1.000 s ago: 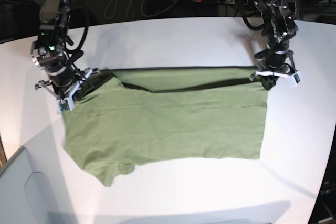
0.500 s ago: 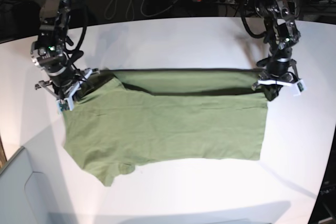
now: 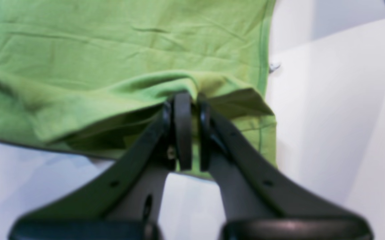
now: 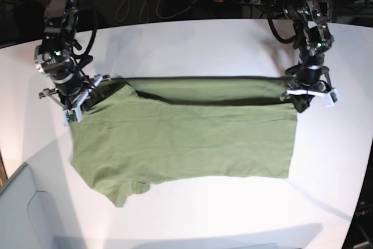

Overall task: Fold the T-shirt properly
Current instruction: 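Lower the folded edge and release both grippers, withdrawing toward the arms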

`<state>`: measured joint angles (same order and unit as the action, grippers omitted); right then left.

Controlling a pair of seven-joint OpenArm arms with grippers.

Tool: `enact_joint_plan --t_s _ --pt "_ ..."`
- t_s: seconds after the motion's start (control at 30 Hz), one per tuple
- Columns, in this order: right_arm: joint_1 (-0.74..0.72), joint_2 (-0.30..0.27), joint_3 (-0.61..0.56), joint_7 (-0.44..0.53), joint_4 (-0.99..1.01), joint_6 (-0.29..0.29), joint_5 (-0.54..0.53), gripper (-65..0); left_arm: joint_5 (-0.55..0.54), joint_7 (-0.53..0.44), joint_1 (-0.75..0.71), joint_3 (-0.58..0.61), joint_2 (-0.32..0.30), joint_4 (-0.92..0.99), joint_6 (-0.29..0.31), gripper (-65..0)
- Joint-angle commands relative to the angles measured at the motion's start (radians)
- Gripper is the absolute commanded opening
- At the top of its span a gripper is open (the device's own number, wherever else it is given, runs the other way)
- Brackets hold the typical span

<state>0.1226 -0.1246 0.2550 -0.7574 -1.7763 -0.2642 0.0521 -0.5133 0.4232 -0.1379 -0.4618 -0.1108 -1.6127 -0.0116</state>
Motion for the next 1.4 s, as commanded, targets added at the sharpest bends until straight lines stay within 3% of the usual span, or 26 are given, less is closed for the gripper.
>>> enact_joint_plan --t_s 0.0,0.1,0.23,0.3,0.77,0.97,1.13,1.37 --pt "-0.01 -0.01 0.005 0.019 -0.017 -0.011 0.001 -64.0 -0.008 -0.025 0.011 -0.004 -0.01 -0.019 0.003 -65.0" --pt "-0.008 -0.022 0.007 0.019 -0.02 -0.011 0.001 -53.5 -0.008 -0.025 0.01 -0.005 -0.01 -0.014 0.003 -65.0" --pt "-0.008 -0.028 0.007 0.019 -0.024 -0.047 0.001 -32.6 -0.008 -0.025 0.004 -0.012 -0.01 -0.025 0.003 -47.8" --pt "-0.008 -0.03 0.008 0.019 -0.026 -0.07 0.001 -26.9 -0.009 -0.025 0.002 -0.013 -0.01 -0.027 0.003 -42.9" --pt "0.071 -0.028 0.091 0.028 -0.121 -0.073 0.001 -26.4 -0.018 -0.027 -0.045 -0.07 -0.003 0.021 0.009 -41.9" --pt "0.091 -0.03 0.114 0.028 -0.124 -0.073 0.001 -26.0 -0.018 -0.033 -0.036 -0.07 -0.002 0.127 0.011 -34.3" --pt "0.102 -0.045 0.114 0.029 -0.124 -0.073 0.001 -26.0 -0.018 -0.034 -0.035 -0.068 -0.002 0.147 0.011 -33.5" --pt "0.101 -0.045 0.169 0.029 -0.115 -0.073 0.001 -25.8 -0.009 -0.034 -0.044 0.025 -0.01 0.151 0.012 -34.6"
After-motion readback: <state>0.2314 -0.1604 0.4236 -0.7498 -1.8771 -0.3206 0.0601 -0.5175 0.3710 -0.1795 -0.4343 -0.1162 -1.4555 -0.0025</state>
